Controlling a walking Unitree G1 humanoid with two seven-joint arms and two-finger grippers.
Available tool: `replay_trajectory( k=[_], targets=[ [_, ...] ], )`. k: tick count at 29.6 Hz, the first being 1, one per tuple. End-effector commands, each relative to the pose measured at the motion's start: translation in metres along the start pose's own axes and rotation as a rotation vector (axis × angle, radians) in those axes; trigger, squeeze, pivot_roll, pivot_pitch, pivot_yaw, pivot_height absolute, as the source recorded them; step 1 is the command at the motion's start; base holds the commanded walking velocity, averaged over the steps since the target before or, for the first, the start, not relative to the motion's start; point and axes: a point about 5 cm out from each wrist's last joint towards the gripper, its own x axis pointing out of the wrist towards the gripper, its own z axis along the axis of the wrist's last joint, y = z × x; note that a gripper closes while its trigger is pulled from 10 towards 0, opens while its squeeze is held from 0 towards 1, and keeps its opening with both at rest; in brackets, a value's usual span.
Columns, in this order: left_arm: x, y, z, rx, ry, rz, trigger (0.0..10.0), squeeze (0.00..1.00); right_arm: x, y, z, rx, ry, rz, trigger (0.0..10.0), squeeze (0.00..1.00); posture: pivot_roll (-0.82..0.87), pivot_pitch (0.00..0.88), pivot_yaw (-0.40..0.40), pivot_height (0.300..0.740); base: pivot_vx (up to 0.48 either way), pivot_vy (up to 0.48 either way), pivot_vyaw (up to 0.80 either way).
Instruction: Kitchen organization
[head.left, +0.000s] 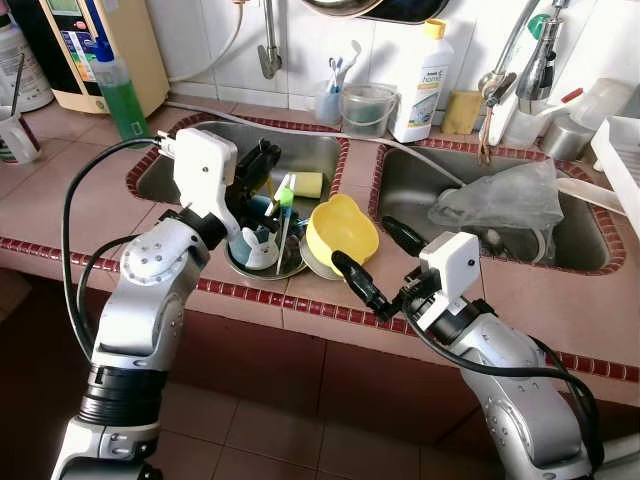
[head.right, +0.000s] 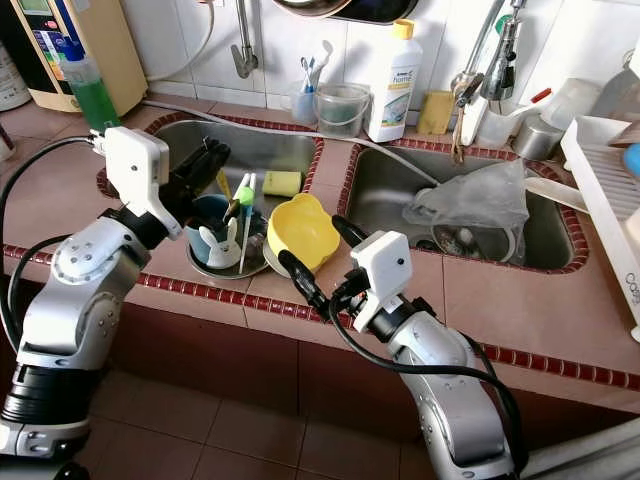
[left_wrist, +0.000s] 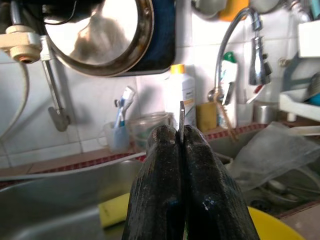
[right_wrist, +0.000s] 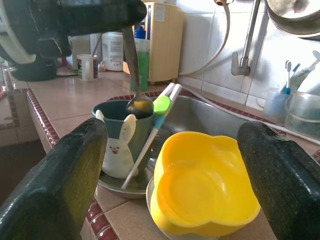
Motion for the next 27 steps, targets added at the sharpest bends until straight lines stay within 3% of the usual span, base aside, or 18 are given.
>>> replay_trajectory(
  k=[1, 9, 19, 25, 27],
  targets=[
    [0.001, 0.005, 0.017, 0.013, -0.05, -0.006, 10.0, 0.0, 0.003, 0.002, 0.001, -0.009, -0.005, 0.022, 10.0, 0.0, -0.06, 0.036, -0.006, 0.74, 0.0, 0.0, 0.0],
    [-0.004, 0.025, 0.026, 0.05, -0.061, 0.049, 10.0, 0.0, 0.006, 0.002, 0.002, -0.012, -0.011, 0.03, 10.0, 0.0, -0.05, 0.024, -0.011, 0.74, 0.0, 0.0, 0.0],
    [-0.006, 0.031, 0.03, 0.029, -0.083, 0.108, 10.0, 0.0, 0.009, -0.004, 0.007, -0.015, -0.056, -0.015, 10.0, 0.0, -0.05, 0.016, -0.013, 0.74, 0.0, 0.0, 0.0],
    [-0.008, 0.032, 0.012, -0.06, -0.091, 0.286, 10.0, 0.0, 0.012, -0.029, 0.024, -0.051, -0.16, -0.206, 10.0, 0.0, -0.05, 0.008, -0.011, 0.74, 0.0, 0.0, 0.0],
    [-0.01, 0.025, -0.004, -0.079, -0.068, 0.333, 10.0, 0.0, 0.011, -0.035, 0.027, -0.047, -0.176, -0.244, 10.0, 0.0, -0.05, 0.01, -0.012, 0.74, 0.0, 0.0, 0.0]
  ],
)
